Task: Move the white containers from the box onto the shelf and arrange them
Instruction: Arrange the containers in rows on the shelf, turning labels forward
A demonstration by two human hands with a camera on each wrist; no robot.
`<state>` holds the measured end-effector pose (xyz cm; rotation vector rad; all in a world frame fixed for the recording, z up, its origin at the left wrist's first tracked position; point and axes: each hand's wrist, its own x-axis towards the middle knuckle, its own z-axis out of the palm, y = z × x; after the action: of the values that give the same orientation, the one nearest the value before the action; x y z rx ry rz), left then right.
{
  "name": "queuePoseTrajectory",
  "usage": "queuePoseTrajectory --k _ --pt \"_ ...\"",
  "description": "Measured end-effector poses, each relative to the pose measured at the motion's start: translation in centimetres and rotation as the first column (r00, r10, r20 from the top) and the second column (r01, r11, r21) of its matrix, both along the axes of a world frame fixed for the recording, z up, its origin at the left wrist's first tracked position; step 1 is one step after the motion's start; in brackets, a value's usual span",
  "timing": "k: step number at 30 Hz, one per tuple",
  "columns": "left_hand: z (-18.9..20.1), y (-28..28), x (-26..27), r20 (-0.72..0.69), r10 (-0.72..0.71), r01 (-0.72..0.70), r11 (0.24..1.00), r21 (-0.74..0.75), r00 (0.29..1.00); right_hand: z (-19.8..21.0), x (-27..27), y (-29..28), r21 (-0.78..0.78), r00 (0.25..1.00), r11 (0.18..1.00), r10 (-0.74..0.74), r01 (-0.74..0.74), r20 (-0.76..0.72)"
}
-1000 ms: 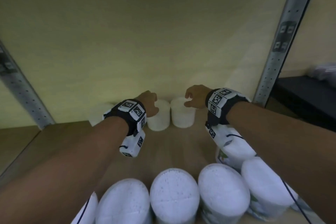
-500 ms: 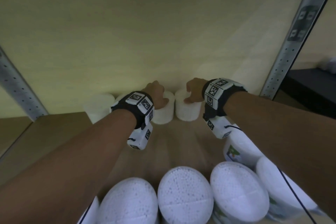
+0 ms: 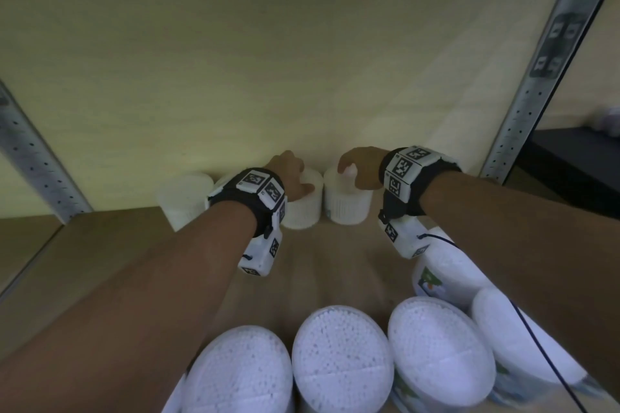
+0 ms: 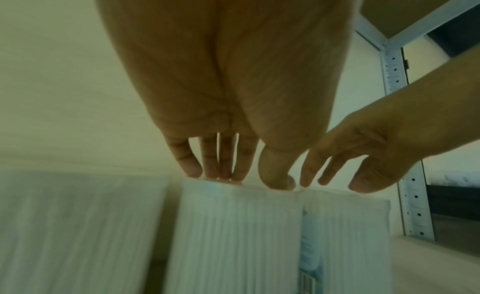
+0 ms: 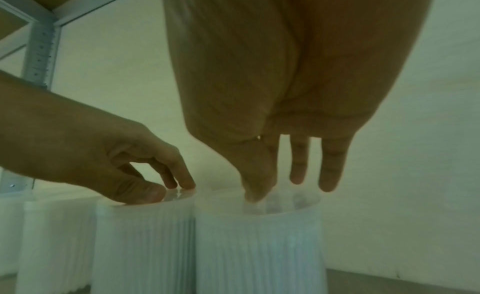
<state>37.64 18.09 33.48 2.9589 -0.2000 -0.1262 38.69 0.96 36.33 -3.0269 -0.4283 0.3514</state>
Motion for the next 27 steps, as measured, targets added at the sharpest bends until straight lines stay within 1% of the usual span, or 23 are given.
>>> queuePoseTrajectory --k 4,12,14,16,19,22,25,27 --pt "-0.1 -0.1 0.0 0.004 -0.001 0.001 1.000 0.005 1.000 -0.7 0.0 0.3 0.027 0.990 0.996 -0.086 0.084 0.115" --pt "-0.5 -0.2 -0.3 0.017 0.005 -0.005 1.000 0.013 1.000 -1.0 -0.1 0.9 0.019 0.988 0.994 -0.106 0.105 0.108" --pt "-0.6 -0.2 -0.3 0.018 0.003 -0.003 1.000 0.009 1.000 -0.8 -0.3 1.1 0.006 0.989 0.995 -0.096 0.096 0.110" --pt "-0.7 -0.1 -0.2 0.018 0.002 -0.002 1.000 0.007 1.000 -0.5 -0.6 1.3 -0.020 0.994 0.996 -0.082 0.084 0.075" --pt "-0.7 -0.2 -0.2 0.015 0.003 -0.003 1.000 0.010 1.000 0.2 -0.3 1.0 -0.035 1.000 0.999 -0.027 0.027 -0.001" --pt "-0.7 -0.2 -0.2 0.014 0.005 -0.005 1.000 0.007 1.000 0.8 -0.3 0.7 -0.026 0.999 0.999 0.027 -0.027 -0.017" --pt "-0.7 -0.1 -0.2 0.016 -0.003 0.003 1.000 0.004 1.000 0.7 -0.3 0.7 0.011 1.000 1.000 0.023 -0.023 0.020" --pt "-0.7 -0.1 -0.2 0.013 -0.009 0.009 1.000 0.001 1.000 0.4 -0.2 0.6 0.023 0.996 1.000 -0.007 0.005 0.084"
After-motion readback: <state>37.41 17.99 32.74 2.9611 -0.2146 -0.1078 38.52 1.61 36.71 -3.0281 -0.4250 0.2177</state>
